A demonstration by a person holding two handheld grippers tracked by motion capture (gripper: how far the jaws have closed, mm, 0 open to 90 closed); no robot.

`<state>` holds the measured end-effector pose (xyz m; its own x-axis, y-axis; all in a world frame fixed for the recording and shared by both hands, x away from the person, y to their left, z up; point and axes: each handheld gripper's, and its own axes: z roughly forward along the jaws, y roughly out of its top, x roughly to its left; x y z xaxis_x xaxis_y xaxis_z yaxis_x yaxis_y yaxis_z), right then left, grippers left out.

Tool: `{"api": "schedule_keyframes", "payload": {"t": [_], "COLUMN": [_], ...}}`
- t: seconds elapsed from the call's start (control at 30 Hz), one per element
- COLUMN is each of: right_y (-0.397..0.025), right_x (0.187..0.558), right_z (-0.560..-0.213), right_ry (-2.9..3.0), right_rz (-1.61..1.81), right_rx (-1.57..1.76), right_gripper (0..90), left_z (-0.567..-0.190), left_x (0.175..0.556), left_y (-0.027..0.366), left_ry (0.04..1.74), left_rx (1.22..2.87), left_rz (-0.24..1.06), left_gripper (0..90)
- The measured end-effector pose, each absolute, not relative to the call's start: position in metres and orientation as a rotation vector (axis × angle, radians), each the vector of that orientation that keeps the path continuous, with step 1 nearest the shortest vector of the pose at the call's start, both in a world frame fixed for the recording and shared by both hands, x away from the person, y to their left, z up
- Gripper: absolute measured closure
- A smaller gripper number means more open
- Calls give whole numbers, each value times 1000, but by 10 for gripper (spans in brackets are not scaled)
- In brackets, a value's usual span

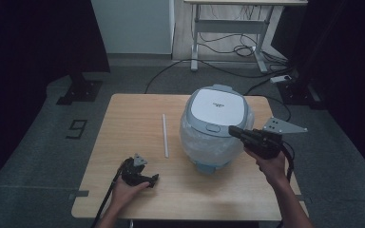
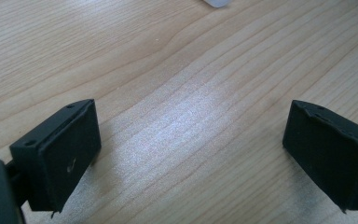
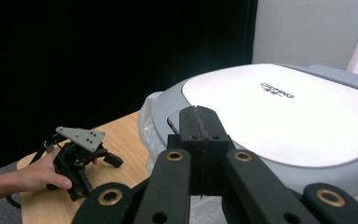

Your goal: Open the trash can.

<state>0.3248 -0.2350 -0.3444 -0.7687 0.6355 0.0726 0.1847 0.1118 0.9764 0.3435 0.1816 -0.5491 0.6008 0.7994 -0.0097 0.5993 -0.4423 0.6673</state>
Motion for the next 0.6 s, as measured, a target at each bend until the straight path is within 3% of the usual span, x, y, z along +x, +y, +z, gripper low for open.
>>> {"api": "schedule_keyframes", "payload": {"t": [0.6], "right_y": [-214], "right_x": [340], "right_z": [-345], "right_ry": [2081], "right_rz": [1688], "right_rx": [793], "right_gripper": [899], "left_z": [-549], "left_x": [343], "left_y": [182], "left_ry": [1100], "left_rx": [2193], "left_rz": [408], "left_gripper": [35]}}
